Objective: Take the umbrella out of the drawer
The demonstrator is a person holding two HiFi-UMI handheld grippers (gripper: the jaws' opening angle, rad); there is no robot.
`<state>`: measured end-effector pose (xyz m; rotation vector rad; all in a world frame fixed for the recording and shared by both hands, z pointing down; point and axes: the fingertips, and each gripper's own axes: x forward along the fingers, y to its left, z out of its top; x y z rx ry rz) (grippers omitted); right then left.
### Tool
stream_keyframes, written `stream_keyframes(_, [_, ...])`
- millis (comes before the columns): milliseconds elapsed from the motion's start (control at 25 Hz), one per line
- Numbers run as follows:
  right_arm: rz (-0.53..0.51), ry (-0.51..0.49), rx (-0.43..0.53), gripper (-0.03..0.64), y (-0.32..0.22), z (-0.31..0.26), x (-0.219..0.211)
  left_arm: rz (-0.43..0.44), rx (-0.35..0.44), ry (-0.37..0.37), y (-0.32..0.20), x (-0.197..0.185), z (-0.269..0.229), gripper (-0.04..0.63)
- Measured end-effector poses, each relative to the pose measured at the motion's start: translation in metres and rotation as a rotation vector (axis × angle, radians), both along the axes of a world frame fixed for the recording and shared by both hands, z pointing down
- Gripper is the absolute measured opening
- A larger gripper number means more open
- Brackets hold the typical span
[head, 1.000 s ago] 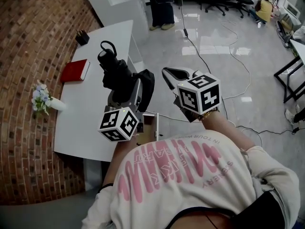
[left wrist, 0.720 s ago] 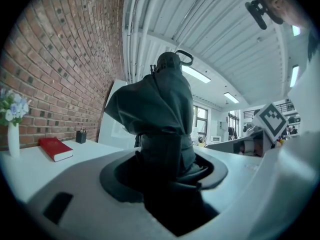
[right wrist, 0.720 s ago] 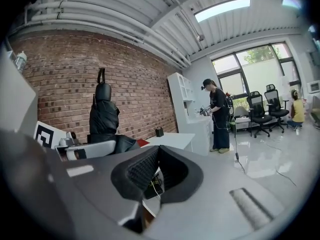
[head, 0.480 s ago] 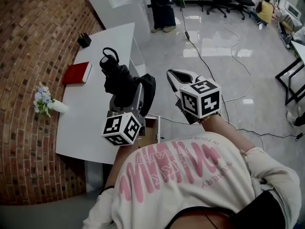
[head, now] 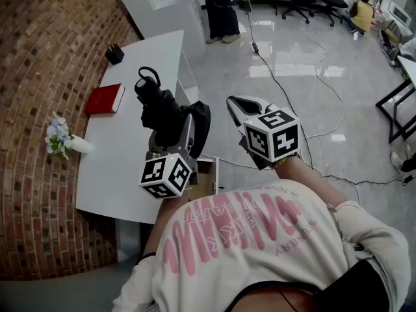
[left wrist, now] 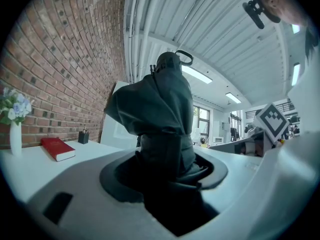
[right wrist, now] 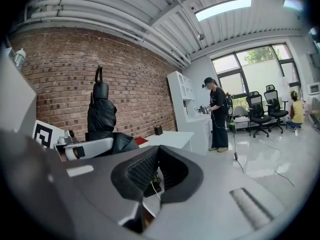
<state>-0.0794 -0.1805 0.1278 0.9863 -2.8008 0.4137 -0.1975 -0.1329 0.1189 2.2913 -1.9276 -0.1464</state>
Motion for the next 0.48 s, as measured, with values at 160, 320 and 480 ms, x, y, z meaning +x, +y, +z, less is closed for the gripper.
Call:
stream_keyframes(160, [-0.002,0.01,-0.004,0.011,0.0002,0.0022,-0.0024,-0.001,-0.007,0.006,0.0003,-0.0023,0.0029,0.258])
stream_keyframes(320, [0.0,0.013,-0.01,0.011,0.0008,0.0045,-0.002,-0.001,-0.005,0.005,0.0016,-0.0026,0.0033,0.258])
stream_keyframes(480, [0.004,0.014,-0.018,0.011,0.0017,0.0068,-0.0026,-0.006,-0.008,0.009,0.0034,-0.0052,0.0051,0.258])
